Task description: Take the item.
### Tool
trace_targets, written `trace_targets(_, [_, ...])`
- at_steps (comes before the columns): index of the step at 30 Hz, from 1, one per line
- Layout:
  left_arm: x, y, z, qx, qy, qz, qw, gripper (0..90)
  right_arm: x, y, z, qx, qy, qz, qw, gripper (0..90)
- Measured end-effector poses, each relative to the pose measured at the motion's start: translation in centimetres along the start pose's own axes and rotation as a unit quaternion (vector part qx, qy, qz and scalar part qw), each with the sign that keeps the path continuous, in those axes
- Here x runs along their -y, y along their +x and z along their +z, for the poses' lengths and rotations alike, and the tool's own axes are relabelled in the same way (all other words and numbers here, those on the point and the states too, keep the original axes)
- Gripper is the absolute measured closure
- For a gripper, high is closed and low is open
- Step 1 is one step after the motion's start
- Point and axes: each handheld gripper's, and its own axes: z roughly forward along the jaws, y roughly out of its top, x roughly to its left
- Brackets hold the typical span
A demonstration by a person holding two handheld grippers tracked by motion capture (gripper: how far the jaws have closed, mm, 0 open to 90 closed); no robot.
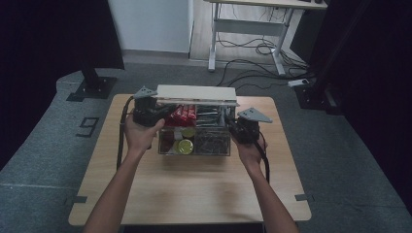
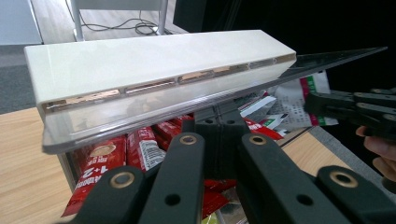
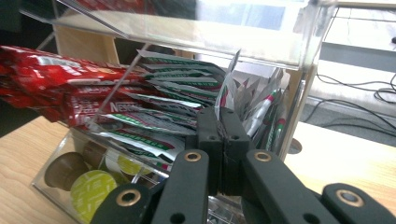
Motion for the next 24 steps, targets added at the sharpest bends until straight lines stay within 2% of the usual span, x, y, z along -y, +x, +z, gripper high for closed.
trace_targets(8, [0.0, 0.0, 0.0, 0.000, 0.001, 0.000, 1.0000, 90.0, 0.1, -0.3, -1.6, -0.015, -0.024, 0.001, 0.9996, 88.6])
trace_targets(24, [-0.1, 0.0, 0.1, 0.001, 0.003, -0.002, 1.0000, 90.0, 0.2, -0.6, -3.6, -0.030, -0.051, 0.006, 0.9982, 88.9])
